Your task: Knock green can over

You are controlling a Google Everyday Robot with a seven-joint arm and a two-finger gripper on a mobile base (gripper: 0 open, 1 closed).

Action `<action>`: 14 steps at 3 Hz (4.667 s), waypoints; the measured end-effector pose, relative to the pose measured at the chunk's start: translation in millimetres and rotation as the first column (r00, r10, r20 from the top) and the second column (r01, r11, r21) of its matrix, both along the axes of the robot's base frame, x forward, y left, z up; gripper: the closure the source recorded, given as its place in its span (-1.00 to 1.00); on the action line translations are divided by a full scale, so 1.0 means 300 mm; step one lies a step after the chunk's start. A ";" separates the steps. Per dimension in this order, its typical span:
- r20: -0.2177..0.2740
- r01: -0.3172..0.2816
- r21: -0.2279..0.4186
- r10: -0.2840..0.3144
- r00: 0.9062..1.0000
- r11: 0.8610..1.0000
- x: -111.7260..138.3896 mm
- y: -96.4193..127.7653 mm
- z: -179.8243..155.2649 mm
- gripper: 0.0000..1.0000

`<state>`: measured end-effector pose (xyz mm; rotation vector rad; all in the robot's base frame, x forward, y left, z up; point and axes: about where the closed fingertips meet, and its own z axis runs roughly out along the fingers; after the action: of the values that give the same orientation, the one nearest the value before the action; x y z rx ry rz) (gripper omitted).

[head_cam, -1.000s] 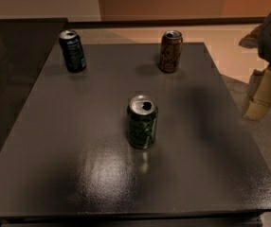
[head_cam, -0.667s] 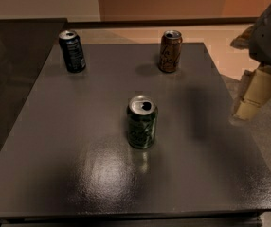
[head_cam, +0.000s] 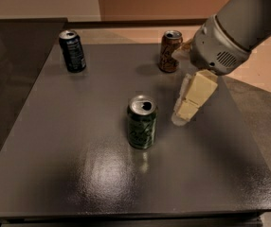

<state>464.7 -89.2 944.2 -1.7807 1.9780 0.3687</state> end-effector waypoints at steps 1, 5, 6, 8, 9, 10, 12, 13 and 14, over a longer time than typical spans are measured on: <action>-0.043 -0.048 0.051 0.050 0.998 0.998 0.017 0.065 0.003 -1.00; 0.000 -0.155 0.107 0.156 0.988 0.982 -0.092 0.198 -0.118 -1.00; 0.006 -0.153 0.138 0.154 0.988 0.979 -0.086 0.214 -0.154 -1.00; 0.016 -0.174 0.197 0.174 0.985 0.965 -0.092 0.237 -0.154 -0.21; 0.024 -0.176 0.204 0.175 0.984 0.963 -0.089 0.237 -0.144 0.27; 0.013 -0.146 0.165 0.146 0.989 0.975 -0.063 0.206 -0.119 0.73; -0.061 -0.045 -0.080 0.040 0.997 0.996 0.016 0.092 -0.088 1.00; -0.059 -0.025 -0.226 0.012 0.998 0.974 0.031 0.065 -0.087 1.00; -0.031 -0.028 -0.344 0.018 0.999 0.938 0.034 0.073 -0.096 1.00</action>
Offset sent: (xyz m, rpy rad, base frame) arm -0.0096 0.0523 -0.0050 0.1222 0.1315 0.1707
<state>474.7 -67.4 915.4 -2.0180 2.1463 0.0519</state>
